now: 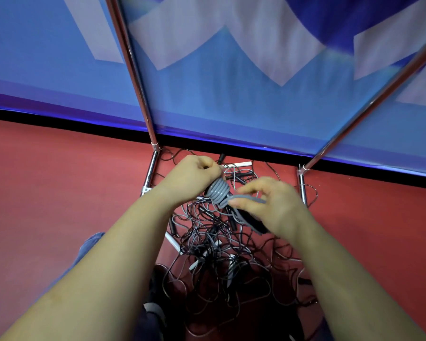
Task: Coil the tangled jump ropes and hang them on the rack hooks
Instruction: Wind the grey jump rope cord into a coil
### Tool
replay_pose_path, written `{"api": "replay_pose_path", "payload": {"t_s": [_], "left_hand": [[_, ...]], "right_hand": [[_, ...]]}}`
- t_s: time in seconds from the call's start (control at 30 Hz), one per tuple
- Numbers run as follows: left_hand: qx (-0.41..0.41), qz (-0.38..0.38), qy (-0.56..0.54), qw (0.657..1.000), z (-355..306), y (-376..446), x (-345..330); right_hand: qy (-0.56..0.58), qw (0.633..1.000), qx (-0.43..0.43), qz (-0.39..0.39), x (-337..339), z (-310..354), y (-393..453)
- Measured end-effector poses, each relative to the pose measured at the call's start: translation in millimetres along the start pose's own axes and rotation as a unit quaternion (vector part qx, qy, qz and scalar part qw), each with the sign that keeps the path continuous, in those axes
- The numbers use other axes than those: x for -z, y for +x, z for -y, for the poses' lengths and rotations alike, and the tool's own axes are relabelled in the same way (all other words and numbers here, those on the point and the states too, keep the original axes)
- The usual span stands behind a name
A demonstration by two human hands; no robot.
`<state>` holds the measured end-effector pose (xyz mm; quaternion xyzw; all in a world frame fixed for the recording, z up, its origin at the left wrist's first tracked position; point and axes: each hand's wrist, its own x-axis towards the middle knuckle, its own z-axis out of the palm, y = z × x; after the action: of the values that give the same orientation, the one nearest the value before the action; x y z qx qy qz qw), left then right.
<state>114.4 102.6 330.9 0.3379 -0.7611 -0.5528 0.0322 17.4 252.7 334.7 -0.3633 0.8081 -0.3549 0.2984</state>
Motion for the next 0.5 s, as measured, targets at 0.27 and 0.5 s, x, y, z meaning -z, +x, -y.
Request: {"api": "replay_pose_path", "payload": {"t_s": [0.27,0.5], "left_hand": [[0.004,0.102,-0.056,0.993,-0.5,-6.4,0.9],[0.004,0.078,-0.193,0.978,-6.9,-8.2,-0.8]], "right_hand": [[0.093,0.980,-0.083,0.154,5.3,-0.2,2.4],[0.320,0.918,-0.170,0.163,6.3,7.0,1.9]]}}
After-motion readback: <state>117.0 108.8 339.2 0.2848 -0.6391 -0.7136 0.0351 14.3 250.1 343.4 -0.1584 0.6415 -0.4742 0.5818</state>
